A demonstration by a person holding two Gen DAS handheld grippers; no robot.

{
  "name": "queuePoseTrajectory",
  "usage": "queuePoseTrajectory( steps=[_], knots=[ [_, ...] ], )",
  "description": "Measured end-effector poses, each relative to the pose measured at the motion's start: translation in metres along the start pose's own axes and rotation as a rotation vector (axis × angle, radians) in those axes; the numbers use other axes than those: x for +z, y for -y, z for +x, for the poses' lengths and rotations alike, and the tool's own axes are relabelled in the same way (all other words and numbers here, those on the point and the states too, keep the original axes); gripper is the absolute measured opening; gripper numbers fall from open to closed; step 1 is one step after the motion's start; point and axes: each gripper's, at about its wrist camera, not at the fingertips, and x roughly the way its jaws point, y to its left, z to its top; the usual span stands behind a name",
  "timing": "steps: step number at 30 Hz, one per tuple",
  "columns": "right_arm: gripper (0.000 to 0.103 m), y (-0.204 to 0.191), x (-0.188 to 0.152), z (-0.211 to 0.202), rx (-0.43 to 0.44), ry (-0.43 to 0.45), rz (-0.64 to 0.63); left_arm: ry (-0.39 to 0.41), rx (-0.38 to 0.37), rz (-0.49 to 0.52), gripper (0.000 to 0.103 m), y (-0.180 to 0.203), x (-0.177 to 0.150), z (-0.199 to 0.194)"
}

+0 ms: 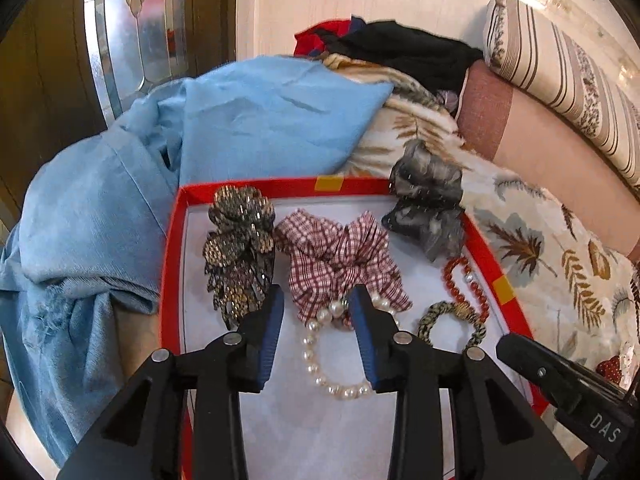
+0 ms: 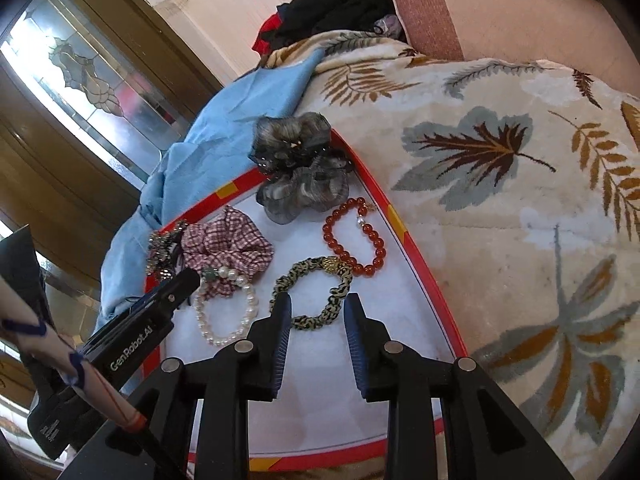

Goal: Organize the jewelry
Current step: 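Open both tools to drop the bracelets into the tray, then move both tools back over the scrunchies on the bed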

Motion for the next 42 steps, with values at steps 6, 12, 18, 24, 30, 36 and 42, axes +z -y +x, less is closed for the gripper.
queuePoseTrajectory(
  steps=[6,12,18,24,30,36,42],
  knots=[
    [0.030,-0.005,-0.006,-0.015,0.009,0.022,0.000,0.049,-0.015,-0.016,0.037,-0.001,0.004,-0.011],
    [0.032,-0.007,-0.014,-0.025,0.013,0.028,0.004,0.111,-0.025,-0.019,0.041,-0.001,0.006,-0.025],
    [0.032,-0.004,-0.022,-0.033,0.011,0.027,0.022,0.169,-0.030,-0.013,0.042,0.001,0.007,-0.039],
    [0.034,0.002,-0.030,-0.044,0.014,0.033,0.039,0.203,-0.046,-0.007,0.045,0.004,0.007,-0.049],
    [0.035,0.009,-0.038,-0.054,0.015,0.038,0.054,0.261,-0.047,0.025,0.047,0.016,0.006,-0.061],
    [0.036,0.021,-0.046,-0.071,0.009,0.055,0.066,0.303,-0.050,0.076,0.049,0.035,0.002,-0.072],
    [0.036,0.045,-0.052,-0.092,-0.003,0.079,0.104,0.346,-0.068,0.121,0.050,0.060,-0.004,-0.081]
  ],
)
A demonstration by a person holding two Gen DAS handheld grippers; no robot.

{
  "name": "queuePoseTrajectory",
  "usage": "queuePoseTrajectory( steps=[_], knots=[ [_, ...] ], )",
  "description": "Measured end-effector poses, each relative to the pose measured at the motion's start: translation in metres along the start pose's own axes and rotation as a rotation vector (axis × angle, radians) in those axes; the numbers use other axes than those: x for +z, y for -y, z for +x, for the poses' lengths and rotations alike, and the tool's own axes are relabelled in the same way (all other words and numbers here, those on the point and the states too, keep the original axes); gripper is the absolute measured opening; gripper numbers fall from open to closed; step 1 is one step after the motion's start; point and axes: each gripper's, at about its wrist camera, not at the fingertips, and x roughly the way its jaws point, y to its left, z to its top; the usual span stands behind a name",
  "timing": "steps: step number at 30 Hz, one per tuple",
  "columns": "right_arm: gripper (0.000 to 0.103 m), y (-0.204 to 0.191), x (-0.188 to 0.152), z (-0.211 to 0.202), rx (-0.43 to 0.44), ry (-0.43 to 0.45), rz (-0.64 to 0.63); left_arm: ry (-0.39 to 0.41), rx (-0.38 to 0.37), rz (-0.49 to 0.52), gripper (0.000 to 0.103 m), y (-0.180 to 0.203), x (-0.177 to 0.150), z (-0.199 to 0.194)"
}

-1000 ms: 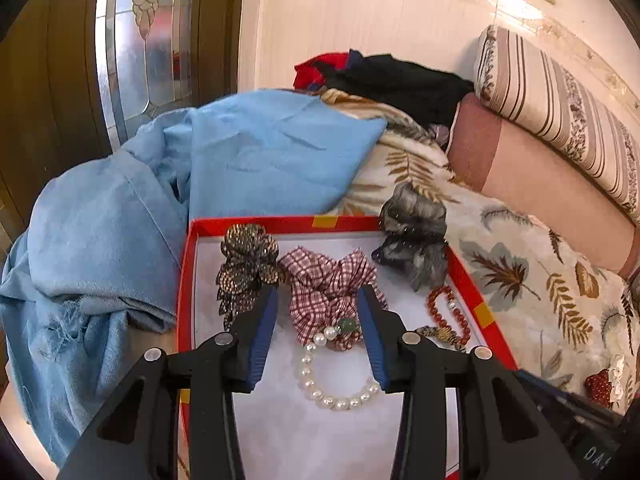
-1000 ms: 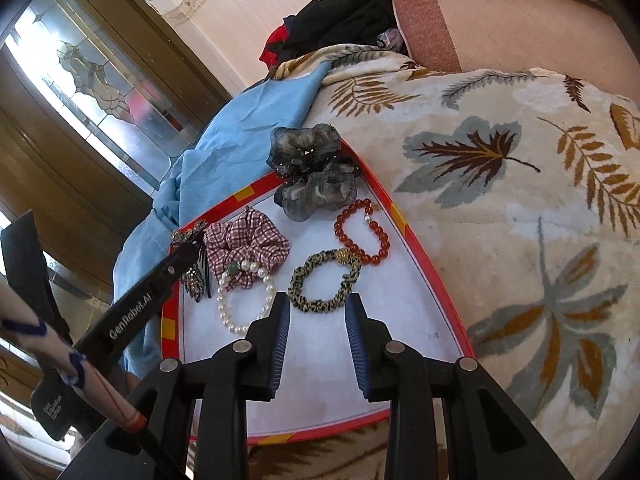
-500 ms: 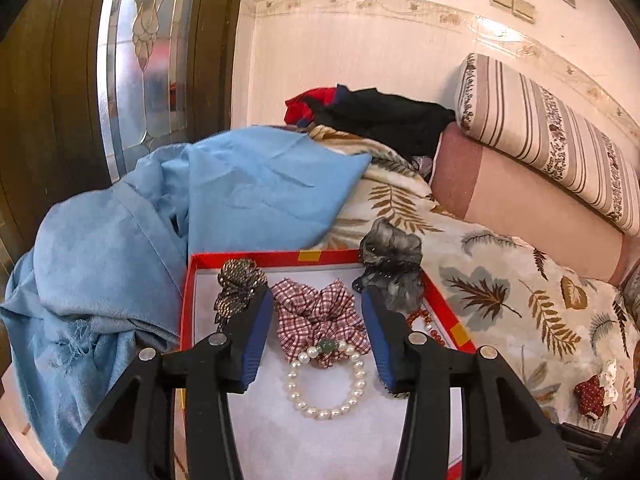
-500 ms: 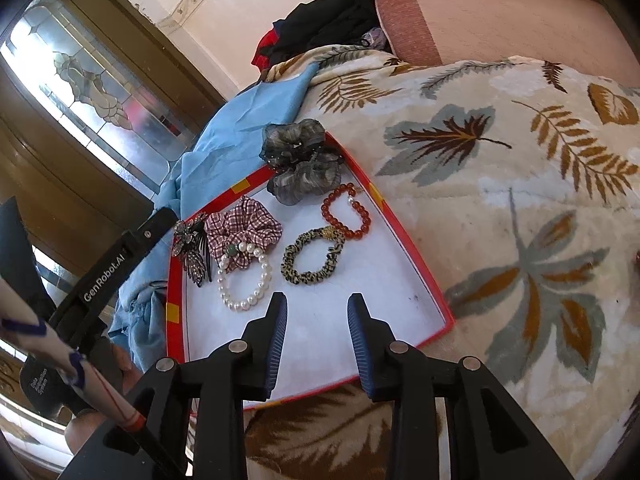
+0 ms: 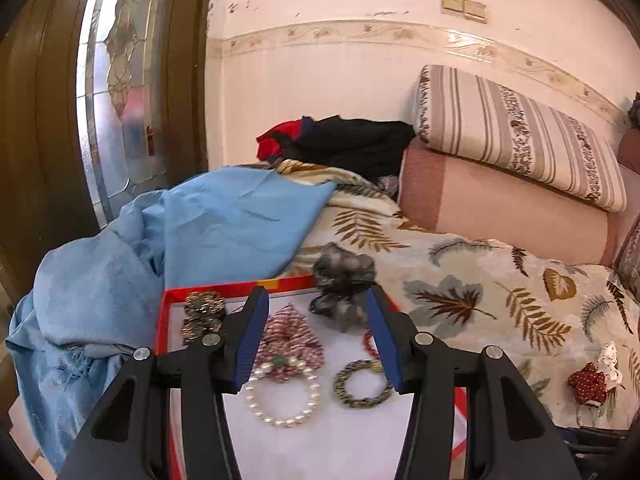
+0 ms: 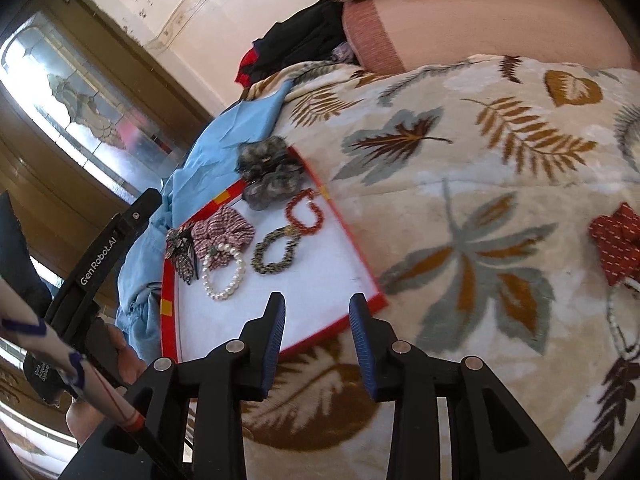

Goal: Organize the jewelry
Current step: 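Move both tools back over the scrunchies on the bed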

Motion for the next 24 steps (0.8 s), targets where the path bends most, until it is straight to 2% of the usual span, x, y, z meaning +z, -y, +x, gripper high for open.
queuePoseTrajectory(
  steps=[15,19,24],
  knots=[
    [0.039,0.077,-0.006,-0.064,-0.041,0.076,0.103,0.007,-0.150,0.149,0.051,0.097,-0.012,-0.021],
    [0.038,0.098,-0.008,-0.090,-0.063,0.102,0.098,-0.030,-0.209,0.177,0.052,0.121,-0.023,-0.027],
    [0.041,0.143,-0.007,-0.134,-0.109,0.174,0.126,-0.138,-0.309,0.158,0.055,0.144,-0.046,-0.032]
  ],
)
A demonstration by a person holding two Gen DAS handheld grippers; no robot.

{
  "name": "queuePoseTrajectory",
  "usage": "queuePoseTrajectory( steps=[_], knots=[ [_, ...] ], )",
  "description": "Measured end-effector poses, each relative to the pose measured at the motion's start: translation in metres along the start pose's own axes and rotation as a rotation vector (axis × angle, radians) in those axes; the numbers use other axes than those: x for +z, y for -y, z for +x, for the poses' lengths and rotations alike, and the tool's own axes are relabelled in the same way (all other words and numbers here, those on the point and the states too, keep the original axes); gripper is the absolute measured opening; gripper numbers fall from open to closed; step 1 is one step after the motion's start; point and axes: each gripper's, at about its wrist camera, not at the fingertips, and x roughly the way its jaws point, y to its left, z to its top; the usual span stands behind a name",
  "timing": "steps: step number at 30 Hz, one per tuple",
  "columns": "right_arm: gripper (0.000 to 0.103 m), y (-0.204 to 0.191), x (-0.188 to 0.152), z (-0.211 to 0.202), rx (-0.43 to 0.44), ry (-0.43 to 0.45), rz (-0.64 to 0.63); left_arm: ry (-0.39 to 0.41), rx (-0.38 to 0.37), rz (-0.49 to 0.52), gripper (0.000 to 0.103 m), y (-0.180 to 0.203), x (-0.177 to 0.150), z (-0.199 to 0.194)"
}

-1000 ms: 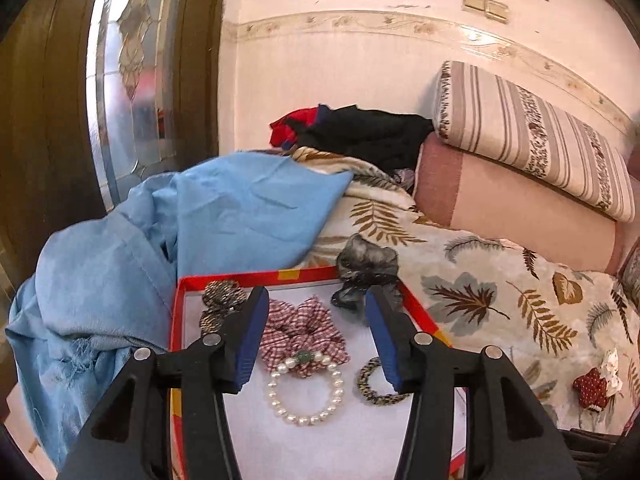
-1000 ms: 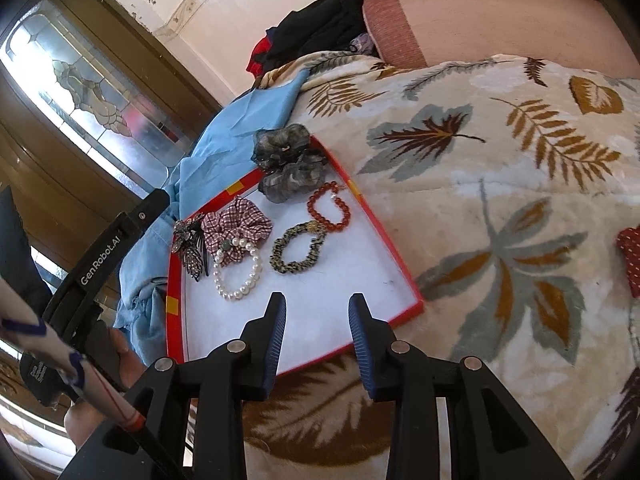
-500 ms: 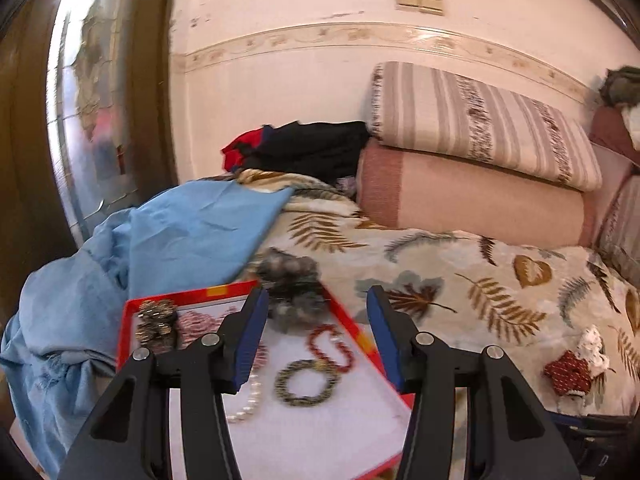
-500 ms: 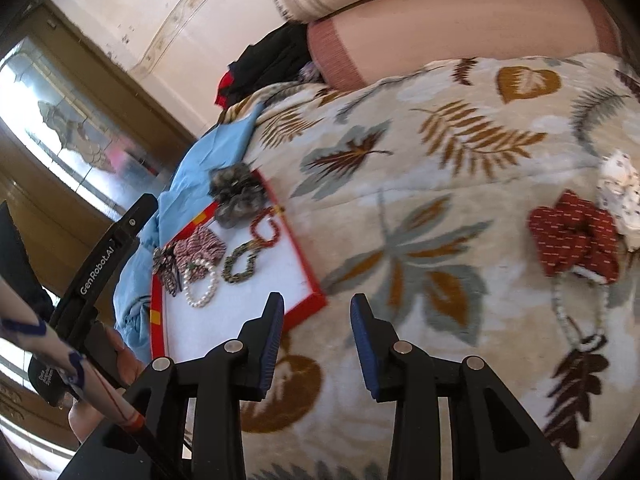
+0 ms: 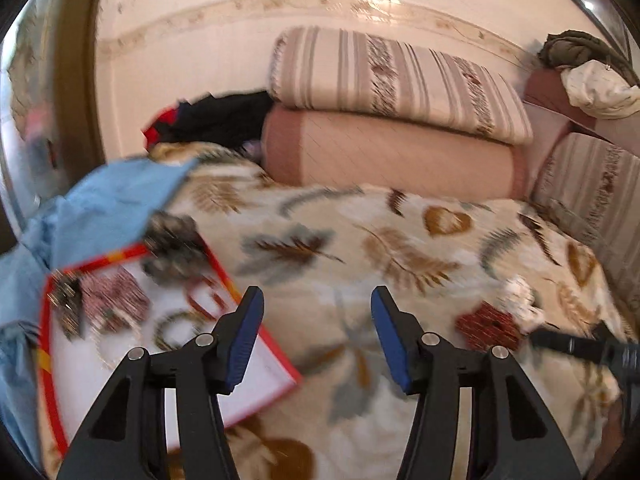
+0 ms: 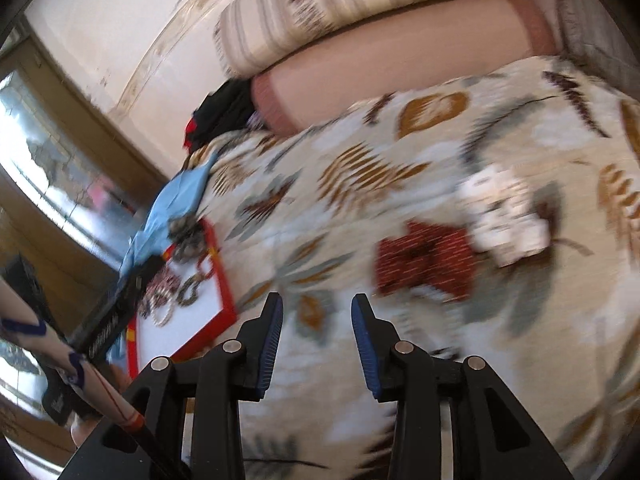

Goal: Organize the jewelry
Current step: 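Move both tools back over the scrunchies on the bed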

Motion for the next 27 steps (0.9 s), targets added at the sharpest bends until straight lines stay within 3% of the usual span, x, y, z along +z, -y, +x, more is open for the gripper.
queuePoseTrajectory(
  steps=[5,9,14,16,24,27],
  knots=[
    [0.041,0.062,0.003,-0.022,-0.055,0.076,0.086,-0.108,-0.067,-0.018,0.055,0.024,-0.027,0.010],
    [0.042,0.111,0.002,-0.023,-0.035,0.062,0.238,-0.229,-0.166,-0.032,0.055,0.051,-0.051,0.021],
    [0.042,0.126,0.009,-0.041,0.036,0.108,0.292,-0.317,-0.256,-0.012,0.055,0.097,-0.059,0.037],
    [0.042,0.128,0.010,-0.048,0.071,0.118,0.303,-0.354,-0.284,-0.014,0.062,0.116,-0.060,0.049],
    [0.042,0.139,0.014,-0.067,0.123,0.156,0.325,-0.446,-0.206,0.044,0.069,0.176,-0.069,0.103],
    [0.042,0.140,0.017,-0.066,0.125,0.156,0.323,-0.417,-0.163,0.111,0.069,0.193,-0.075,0.110]
  ],
)
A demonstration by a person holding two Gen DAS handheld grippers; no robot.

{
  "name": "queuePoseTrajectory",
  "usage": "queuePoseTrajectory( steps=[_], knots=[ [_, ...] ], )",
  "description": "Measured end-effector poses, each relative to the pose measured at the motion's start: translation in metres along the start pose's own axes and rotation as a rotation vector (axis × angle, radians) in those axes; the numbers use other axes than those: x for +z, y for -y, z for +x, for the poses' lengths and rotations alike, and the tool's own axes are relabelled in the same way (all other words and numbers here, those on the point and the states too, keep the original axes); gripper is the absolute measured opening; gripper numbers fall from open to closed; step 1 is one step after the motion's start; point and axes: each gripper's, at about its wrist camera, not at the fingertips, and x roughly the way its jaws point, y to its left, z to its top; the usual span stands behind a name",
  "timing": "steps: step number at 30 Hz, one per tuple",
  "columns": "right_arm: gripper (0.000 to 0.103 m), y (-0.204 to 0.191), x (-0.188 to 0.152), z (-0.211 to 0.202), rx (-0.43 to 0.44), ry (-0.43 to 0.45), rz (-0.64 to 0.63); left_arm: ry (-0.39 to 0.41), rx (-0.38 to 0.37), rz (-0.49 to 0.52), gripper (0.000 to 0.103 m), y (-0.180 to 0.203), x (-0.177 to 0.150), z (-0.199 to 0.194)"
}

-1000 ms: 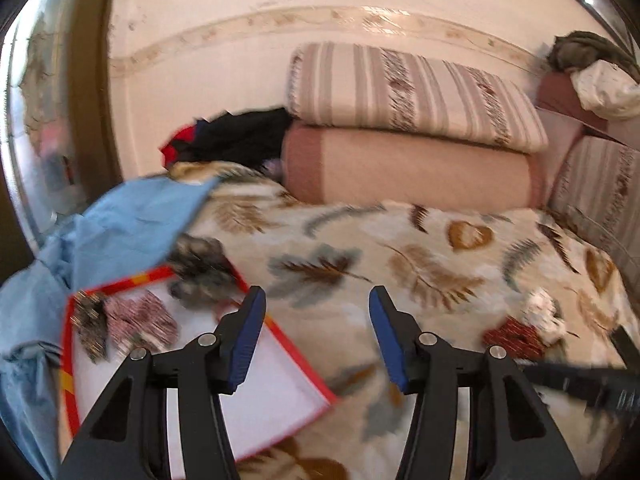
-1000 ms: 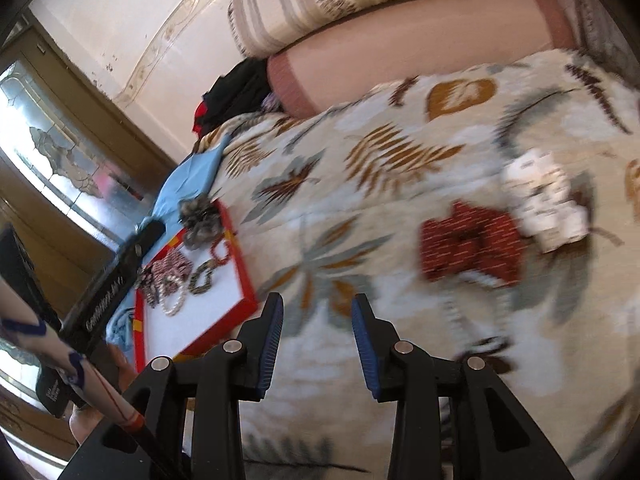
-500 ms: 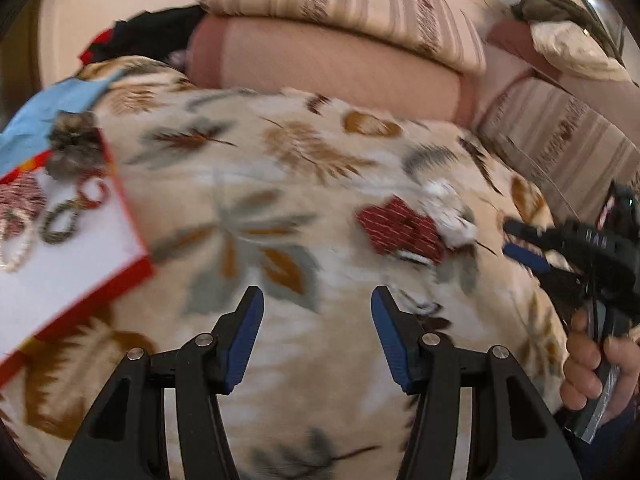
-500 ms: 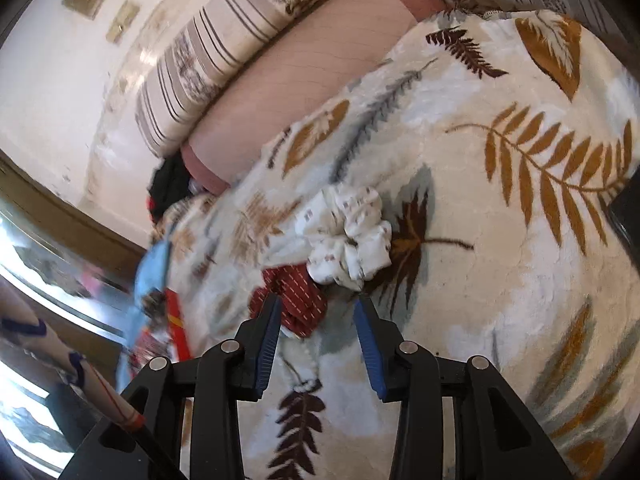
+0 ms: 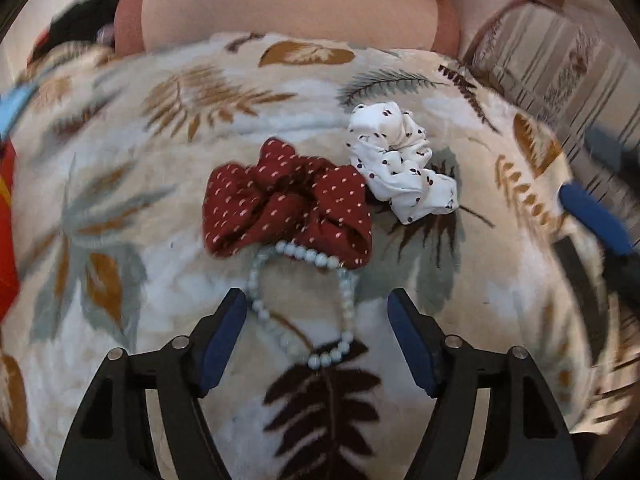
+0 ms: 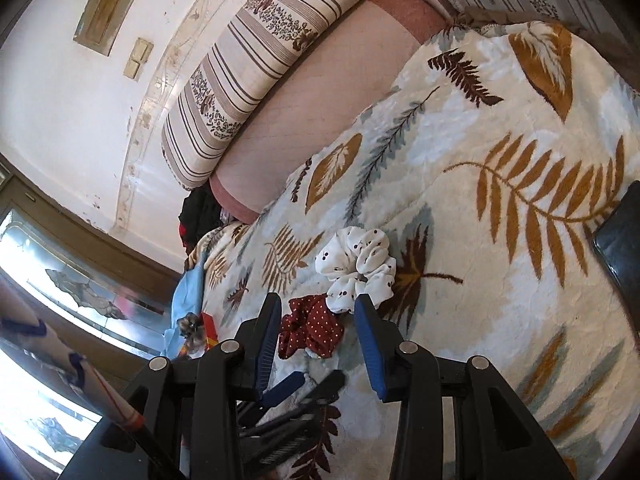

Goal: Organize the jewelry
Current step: 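Move both tools back over the scrunchies on the bed, then grasp the red polka-dot scrunchie with the right tool while the left tool grasps a pale bead bracelet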

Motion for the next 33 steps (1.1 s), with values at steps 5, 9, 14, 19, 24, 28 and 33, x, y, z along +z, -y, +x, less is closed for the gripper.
queuePoseTrajectory(
  steps=[5,9,14,19,24,28,33],
  knots=[
    [0.042,0.000,0.001,0.008,-0.004,-0.019,-0.009,0.046,0.075,0.008,0.009,-0.022,-0.007,-0.007],
    [0.042,-0.009,-0.005,0.019,-0.014,-0.047,-0.049,0.050,0.092,-0.007,0.006,-0.055,-0.009,-0.019],
    [0.045,-0.022,-0.019,0.047,-0.041,-0.111,-0.121,0.077,0.095,-0.002,0.006,-0.095,-0.010,-0.039],
    [0.045,-0.029,-0.031,0.089,-0.080,-0.177,-0.138,0.153,0.092,-0.029,0.006,-0.114,-0.007,-0.057],
    [0.049,-0.034,-0.035,0.127,-0.182,-0.206,-0.197,0.207,0.092,-0.010,0.006,-0.115,0.000,-0.065],
    [0.014,-0.037,-0.043,0.146,-0.197,-0.217,-0.252,0.208,0.092,-0.007,0.006,-0.117,0.004,-0.059],
    [0.011,-0.062,-0.051,0.130,-0.149,-0.161,-0.371,0.207,0.104,-0.012,0.006,-0.121,0.007,-0.053]
  ],
)
